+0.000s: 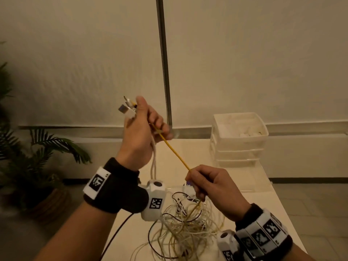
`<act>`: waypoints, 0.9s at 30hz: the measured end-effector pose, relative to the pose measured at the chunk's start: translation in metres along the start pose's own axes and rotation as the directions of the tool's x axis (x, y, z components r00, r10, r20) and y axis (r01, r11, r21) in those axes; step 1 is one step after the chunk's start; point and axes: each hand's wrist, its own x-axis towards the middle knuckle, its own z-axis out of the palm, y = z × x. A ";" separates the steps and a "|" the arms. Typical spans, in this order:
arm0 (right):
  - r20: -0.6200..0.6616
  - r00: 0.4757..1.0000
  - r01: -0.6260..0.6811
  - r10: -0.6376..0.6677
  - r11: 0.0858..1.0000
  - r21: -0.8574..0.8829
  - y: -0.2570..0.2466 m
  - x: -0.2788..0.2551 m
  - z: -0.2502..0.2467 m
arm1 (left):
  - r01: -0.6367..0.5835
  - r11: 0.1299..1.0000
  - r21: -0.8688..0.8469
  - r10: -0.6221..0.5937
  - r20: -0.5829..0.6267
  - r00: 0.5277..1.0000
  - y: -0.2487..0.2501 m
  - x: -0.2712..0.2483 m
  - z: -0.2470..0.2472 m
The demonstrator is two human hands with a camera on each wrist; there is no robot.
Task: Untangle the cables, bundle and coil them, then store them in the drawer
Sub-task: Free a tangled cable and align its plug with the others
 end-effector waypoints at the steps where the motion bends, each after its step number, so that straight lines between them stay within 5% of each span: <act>1: 0.034 0.999 -0.003 0.003 1.000 -0.014 0.004 0.001 -0.003 | 0.005 1.000 -0.023 -0.005 -0.002 1.000 0.005 0.002 -0.003; 6: 0.179 0.981 -0.035 0.070 0.980 -0.194 0.027 0.005 -0.008 | -0.154 0.986 0.070 0.163 -0.145 0.976 0.023 0.011 -0.020; 8: 0.148 0.985 -0.056 0.093 0.970 -0.238 0.039 0.002 -0.007 | -0.207 0.972 0.110 0.224 -0.181 0.958 0.035 0.012 -0.028; 10: 0.045 0.994 -0.087 0.098 0.975 -0.207 0.041 0.004 -0.009 | -0.236 0.942 0.238 0.259 -0.068 0.964 0.040 0.010 -0.033; 11: -0.007 0.995 -0.104 0.104 0.979 -0.175 0.039 0.006 -0.010 | -0.259 0.894 0.365 0.257 0.057 0.965 0.036 0.007 -0.031; 13: -0.052 0.994 -0.102 0.095 0.984 -0.149 0.028 0.012 -0.009 | -0.369 0.645 0.669 0.167 0.348 0.922 0.016 -0.002 -0.023; 16: -0.051 0.997 -0.066 0.060 0.992 -0.106 0.007 0.020 -0.006 | -0.452 0.358 0.817 -0.114 0.518 0.848 -0.031 -0.015 -0.010; 21: -0.075 0.991 -0.098 0.113 0.977 0.188 -0.013 0.023 -0.012 | -0.384 0.385 0.839 -0.177 0.475 0.862 -0.061 -0.021 0.001; 27: -0.074 0.993 -0.074 0.087 0.983 0.166 -0.012 0.019 -0.020 | -0.374 0.382 0.845 -0.139 0.452 0.881 -0.055 -0.008 0.001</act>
